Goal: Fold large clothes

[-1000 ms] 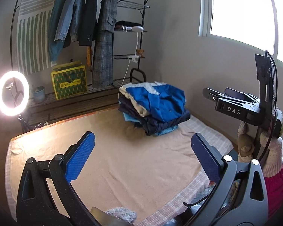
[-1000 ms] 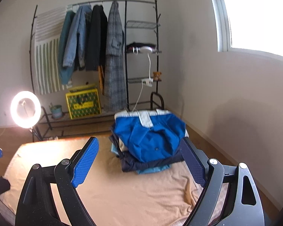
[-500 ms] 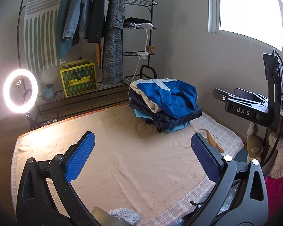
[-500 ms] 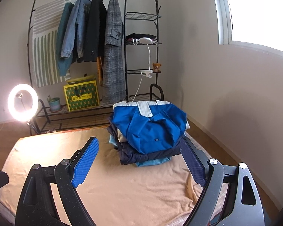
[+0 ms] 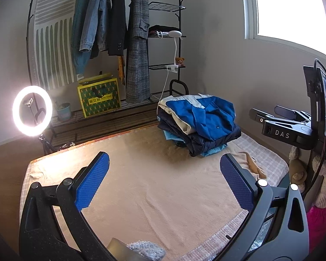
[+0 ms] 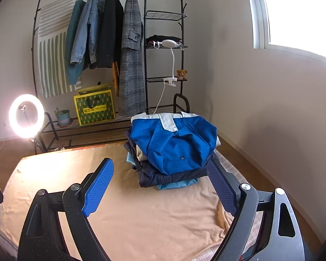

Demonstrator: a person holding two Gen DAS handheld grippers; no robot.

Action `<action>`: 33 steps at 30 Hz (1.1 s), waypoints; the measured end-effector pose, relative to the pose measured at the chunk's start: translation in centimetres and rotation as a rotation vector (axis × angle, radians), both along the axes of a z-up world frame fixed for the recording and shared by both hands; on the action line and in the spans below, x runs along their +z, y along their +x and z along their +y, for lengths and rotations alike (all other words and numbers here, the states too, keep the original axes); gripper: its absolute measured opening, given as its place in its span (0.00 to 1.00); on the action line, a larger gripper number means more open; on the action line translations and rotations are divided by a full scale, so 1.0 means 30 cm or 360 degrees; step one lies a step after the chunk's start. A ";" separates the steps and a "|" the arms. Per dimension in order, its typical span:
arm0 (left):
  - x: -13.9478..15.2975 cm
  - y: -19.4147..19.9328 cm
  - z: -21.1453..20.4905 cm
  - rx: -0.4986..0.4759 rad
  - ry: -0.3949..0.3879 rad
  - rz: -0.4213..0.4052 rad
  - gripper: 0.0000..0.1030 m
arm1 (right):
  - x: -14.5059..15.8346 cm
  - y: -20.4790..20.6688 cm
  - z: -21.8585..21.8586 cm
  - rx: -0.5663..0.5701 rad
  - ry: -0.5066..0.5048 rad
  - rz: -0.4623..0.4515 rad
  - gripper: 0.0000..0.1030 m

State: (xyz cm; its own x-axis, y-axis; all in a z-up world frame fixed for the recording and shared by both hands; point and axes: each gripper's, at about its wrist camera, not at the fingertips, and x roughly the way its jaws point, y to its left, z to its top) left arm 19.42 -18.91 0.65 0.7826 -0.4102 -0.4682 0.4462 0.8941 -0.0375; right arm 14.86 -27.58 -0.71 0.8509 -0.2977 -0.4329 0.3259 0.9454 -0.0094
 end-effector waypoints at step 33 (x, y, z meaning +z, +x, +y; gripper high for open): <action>0.000 0.005 0.005 0.0008 0.0003 0.0001 1.00 | -0.014 -0.002 0.015 0.0000 0.0002 0.0024 0.85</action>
